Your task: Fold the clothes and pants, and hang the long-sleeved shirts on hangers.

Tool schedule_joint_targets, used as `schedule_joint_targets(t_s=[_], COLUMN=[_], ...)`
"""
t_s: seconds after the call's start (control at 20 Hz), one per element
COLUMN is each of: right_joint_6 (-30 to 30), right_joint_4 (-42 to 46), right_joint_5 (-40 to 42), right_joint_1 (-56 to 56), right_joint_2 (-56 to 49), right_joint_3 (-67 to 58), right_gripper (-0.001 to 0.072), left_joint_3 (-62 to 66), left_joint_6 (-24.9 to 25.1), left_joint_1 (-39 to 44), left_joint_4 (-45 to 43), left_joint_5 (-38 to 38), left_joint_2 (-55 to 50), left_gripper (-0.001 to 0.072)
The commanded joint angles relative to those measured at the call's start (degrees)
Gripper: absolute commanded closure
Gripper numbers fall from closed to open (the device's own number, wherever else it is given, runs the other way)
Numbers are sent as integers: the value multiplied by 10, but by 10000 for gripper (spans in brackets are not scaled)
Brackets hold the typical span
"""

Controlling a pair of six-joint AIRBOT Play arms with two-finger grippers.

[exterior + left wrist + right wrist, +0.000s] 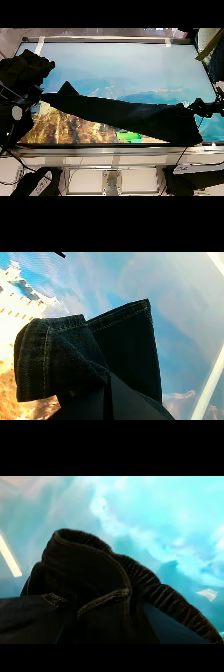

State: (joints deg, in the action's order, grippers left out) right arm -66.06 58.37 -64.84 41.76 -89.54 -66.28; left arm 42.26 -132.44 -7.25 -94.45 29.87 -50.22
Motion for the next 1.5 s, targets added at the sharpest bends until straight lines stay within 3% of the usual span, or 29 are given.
schedule_joint_targets(t_s=[0.0, 0.05, 0.1, 0.15, 0.35, 0.55, 0.75, 0.9, 1.1, 1.2, 1.45], right_joint_6=[29, 30, 31, 31, 32, 32, 34, 56, 58, 83, 96], right_joint_4=[-2, -2, -3, -9, -27, -48, -52, -50, -65, -61, 62], right_joint_5=[-65, -75, -83, -92, -150, -195, -202, -196, -206, -198, -169], right_joint_1=[-5, -5, -5, -5, -3, -3, -2, 30, 115, 148, 196], right_joint_2=[-11, -11, -11, -11, -8, 26, 77, 130, 215, 269, 330], right_joint_3=[-8, -8, -8, -8, -42, -168, -313, -330, -230, -121, 118], right_gripper=[319, 325, 455, 662, 671, 672, 673, 672, 672, 672, 672], left_joint_3=[0, 0, 0, 0, 1, 44, 142, 158, 156, 134, -37], left_joint_6=[0, 0, 0, 0, 0, 0, 21, 50, 165, 193, 194], left_joint_1=[0, 0, 0, 0, 0, -19, -30, -36, -72, -87, -90], left_joint_4=[-1, -1, -1, -1, -1, -2, -3, -3, -12, -43, -62], left_joint_5=[0, 0, 0, 0, -2, -55, -45, 14, 226, 317, 344], left_joint_2=[0, 0, 0, 0, 2, 9, 15, 48, 106, 132, 204], left_gripper=[692, 692, 692, 692, 692, 692, 693, 692, 693, 693, 693])
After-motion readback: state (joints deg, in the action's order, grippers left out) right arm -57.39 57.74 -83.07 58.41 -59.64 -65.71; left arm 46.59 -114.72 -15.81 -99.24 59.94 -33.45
